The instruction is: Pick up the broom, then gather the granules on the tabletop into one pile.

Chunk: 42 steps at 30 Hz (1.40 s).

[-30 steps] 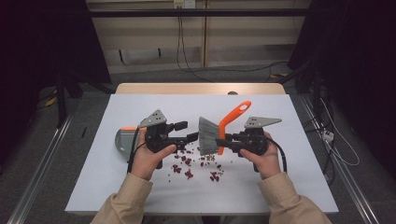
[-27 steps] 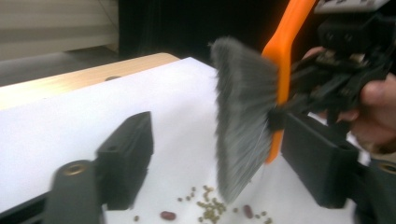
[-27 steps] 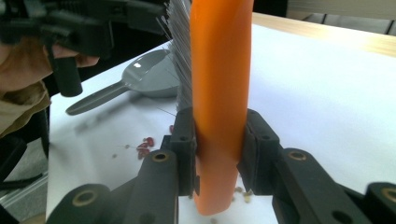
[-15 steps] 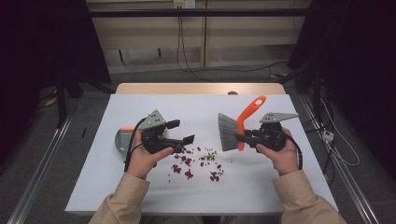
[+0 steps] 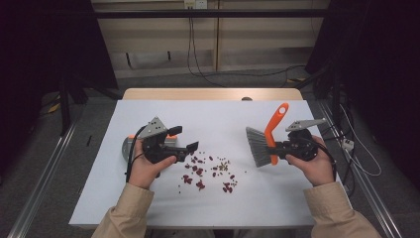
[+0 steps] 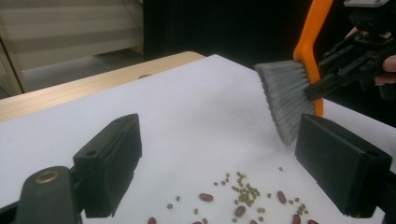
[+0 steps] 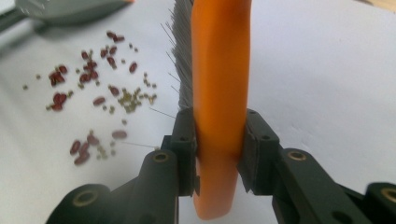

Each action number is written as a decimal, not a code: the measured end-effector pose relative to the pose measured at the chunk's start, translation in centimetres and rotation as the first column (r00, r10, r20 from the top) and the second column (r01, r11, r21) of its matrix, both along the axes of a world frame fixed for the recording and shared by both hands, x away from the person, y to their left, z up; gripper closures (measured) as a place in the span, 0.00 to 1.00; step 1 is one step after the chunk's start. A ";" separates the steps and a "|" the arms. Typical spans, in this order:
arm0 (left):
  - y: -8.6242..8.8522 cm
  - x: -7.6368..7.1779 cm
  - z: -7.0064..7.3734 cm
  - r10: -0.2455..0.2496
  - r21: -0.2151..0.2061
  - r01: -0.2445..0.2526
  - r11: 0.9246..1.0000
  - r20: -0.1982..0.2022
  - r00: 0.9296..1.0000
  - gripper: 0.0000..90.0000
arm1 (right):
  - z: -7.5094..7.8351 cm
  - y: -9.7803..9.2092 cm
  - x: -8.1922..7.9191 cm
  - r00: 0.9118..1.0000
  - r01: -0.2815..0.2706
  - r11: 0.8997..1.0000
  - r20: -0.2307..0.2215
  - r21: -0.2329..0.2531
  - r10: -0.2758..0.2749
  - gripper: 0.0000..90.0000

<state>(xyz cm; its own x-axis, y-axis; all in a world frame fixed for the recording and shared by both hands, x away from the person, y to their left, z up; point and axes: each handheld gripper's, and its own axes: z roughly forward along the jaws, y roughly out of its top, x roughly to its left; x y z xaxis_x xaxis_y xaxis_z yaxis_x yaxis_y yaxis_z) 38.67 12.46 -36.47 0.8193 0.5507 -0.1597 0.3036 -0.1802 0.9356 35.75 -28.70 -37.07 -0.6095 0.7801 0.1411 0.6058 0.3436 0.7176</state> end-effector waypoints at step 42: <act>2.6 0.2 -0.7 0.048 0.062 -0.048 0.997 0.017 0.999 0.11 | -4.4 5.8 3.6 0.996 0.033 0.999 0.088 -0.003 -0.032 0.77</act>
<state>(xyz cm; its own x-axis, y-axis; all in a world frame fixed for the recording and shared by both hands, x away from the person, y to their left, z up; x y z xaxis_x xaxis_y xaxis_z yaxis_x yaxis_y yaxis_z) 38.88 15.07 -37.22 0.7938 0.5980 -0.1113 0.2990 -0.2242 0.9275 39.33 -22.91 -41.45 -0.5937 0.8002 0.0849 0.5516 0.3279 0.7669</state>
